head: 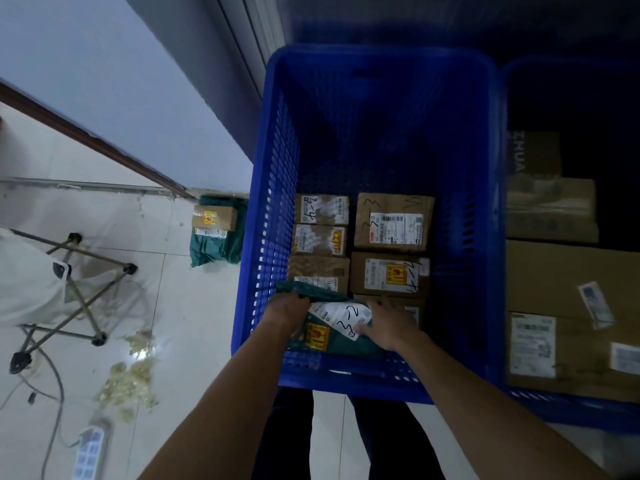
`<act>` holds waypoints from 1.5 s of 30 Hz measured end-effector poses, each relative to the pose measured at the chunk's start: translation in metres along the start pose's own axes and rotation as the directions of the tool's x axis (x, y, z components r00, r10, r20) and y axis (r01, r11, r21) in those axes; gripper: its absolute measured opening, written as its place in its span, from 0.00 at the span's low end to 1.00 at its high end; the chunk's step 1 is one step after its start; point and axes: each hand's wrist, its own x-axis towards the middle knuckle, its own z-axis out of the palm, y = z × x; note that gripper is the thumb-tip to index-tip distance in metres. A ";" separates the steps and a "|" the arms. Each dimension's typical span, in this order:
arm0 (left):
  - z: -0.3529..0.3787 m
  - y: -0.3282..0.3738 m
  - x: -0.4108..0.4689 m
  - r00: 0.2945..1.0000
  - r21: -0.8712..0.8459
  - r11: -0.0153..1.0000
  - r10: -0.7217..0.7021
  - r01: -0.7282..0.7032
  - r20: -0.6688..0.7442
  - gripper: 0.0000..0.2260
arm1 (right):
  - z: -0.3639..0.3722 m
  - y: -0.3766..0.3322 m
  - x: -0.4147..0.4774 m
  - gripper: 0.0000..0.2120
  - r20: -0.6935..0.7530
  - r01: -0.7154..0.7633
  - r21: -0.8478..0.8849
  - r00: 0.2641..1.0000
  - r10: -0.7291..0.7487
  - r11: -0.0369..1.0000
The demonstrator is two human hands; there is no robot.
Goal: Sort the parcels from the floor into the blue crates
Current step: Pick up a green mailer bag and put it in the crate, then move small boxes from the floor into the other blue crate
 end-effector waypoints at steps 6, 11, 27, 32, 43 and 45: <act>-0.011 0.010 -0.037 0.991 0.038 0.996 -0.079 0.083 -0.104 0.28 | -0.033 -0.007 -0.028 0.49 0.118 0.075 -0.115 0.991 -0.061 0.990; -0.047 0.019 -0.068 0.979 -0.095 0.994 -0.067 0.050 -0.194 0.32 | -0.074 -0.008 -0.064 0.46 0.110 0.073 -0.168 0.992 -0.055 0.983; -0.174 0.014 -0.230 0.917 -0.199 0.976 -0.154 0.084 -0.369 0.37 | -0.228 -0.055 -0.200 0.23 -0.101 0.099 -0.336 0.985 -0.140 0.937; -0.188 0.000 -0.270 0.876 -0.241 0.967 -0.185 0.082 -0.445 0.36 | -0.260 -0.077 -0.229 0.28 -0.199 0.099 -0.292 0.967 -0.161 0.951; -0.157 -0.118 -0.300 0.832 -0.413 0.907 -0.295 0.089 -0.470 0.34 | -0.219 -0.173 -0.235 0.22 -0.321 0.093 -0.245 0.932 -0.171 0.965; -0.145 -0.148 -0.304 0.830 -0.538 0.842 -0.325 0.036 -0.453 0.33 | -0.201 -0.203 -0.234 0.21 -0.320 0.075 -0.207 0.937 -0.140 0.975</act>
